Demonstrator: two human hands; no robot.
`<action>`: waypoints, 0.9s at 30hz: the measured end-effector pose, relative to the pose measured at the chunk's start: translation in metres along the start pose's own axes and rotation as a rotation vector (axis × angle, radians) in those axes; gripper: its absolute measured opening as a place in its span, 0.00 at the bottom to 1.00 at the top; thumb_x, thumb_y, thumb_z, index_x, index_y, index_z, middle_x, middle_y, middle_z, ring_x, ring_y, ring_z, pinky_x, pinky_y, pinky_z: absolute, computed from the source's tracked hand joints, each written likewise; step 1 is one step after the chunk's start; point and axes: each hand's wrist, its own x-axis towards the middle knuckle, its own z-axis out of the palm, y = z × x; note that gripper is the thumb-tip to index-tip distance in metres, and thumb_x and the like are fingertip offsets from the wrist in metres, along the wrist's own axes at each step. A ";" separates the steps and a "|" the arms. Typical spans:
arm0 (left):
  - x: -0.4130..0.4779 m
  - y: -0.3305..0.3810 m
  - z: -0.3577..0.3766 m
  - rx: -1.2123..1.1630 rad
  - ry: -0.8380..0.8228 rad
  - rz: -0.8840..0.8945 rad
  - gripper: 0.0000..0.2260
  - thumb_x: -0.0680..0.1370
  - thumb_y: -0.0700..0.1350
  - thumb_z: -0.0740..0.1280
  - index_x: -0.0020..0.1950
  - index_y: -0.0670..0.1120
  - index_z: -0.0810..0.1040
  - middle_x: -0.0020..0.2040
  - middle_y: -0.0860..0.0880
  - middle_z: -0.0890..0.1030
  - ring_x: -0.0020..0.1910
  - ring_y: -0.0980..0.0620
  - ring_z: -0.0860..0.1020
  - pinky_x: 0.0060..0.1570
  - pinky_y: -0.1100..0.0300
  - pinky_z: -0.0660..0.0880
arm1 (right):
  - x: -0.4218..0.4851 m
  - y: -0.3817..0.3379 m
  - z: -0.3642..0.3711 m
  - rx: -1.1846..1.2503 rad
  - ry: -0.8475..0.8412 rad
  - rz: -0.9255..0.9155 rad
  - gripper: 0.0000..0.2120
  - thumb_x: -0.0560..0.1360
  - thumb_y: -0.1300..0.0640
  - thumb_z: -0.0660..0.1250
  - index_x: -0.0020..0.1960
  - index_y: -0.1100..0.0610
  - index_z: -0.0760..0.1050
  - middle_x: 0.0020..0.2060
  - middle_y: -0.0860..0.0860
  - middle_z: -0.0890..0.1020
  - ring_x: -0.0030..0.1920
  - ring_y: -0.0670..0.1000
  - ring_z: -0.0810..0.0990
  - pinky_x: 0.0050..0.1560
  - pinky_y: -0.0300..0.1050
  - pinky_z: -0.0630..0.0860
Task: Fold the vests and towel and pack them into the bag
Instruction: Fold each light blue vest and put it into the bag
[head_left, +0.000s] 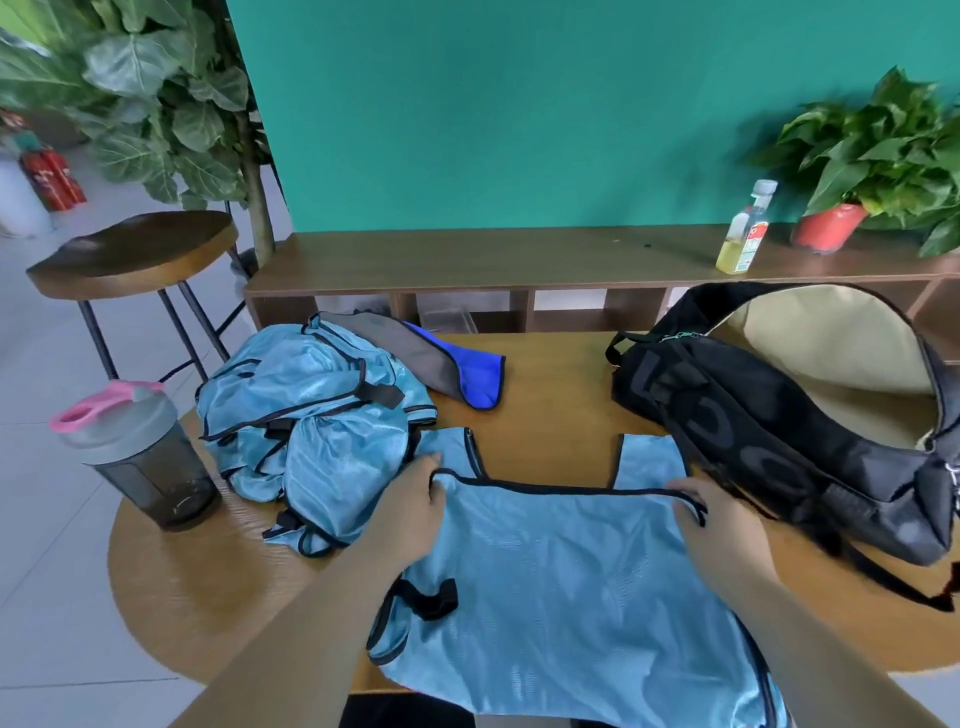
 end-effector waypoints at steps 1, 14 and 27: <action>0.000 0.000 0.002 0.038 0.020 0.024 0.20 0.87 0.45 0.59 0.80 0.45 0.68 0.78 0.47 0.72 0.75 0.48 0.71 0.75 0.57 0.66 | 0.001 0.000 -0.001 0.004 -0.002 -0.005 0.13 0.83 0.56 0.64 0.63 0.42 0.77 0.49 0.40 0.82 0.32 0.48 0.82 0.26 0.44 0.76; -0.042 -0.026 0.001 0.093 0.175 0.279 0.06 0.85 0.43 0.62 0.60 0.50 0.74 0.71 0.52 0.74 0.73 0.54 0.70 0.73 0.56 0.67 | -0.027 -0.001 -0.008 0.038 0.004 -0.062 0.14 0.84 0.57 0.64 0.65 0.42 0.77 0.59 0.40 0.80 0.39 0.45 0.83 0.35 0.42 0.78; 0.047 0.027 -0.033 0.030 0.219 -0.048 0.12 0.84 0.44 0.64 0.67 0.46 0.74 0.51 0.43 0.80 0.55 0.37 0.79 0.49 0.51 0.71 | 0.062 -0.042 -0.018 -0.089 0.110 -0.070 0.10 0.83 0.56 0.65 0.63 0.48 0.79 0.53 0.47 0.84 0.50 0.50 0.82 0.50 0.48 0.80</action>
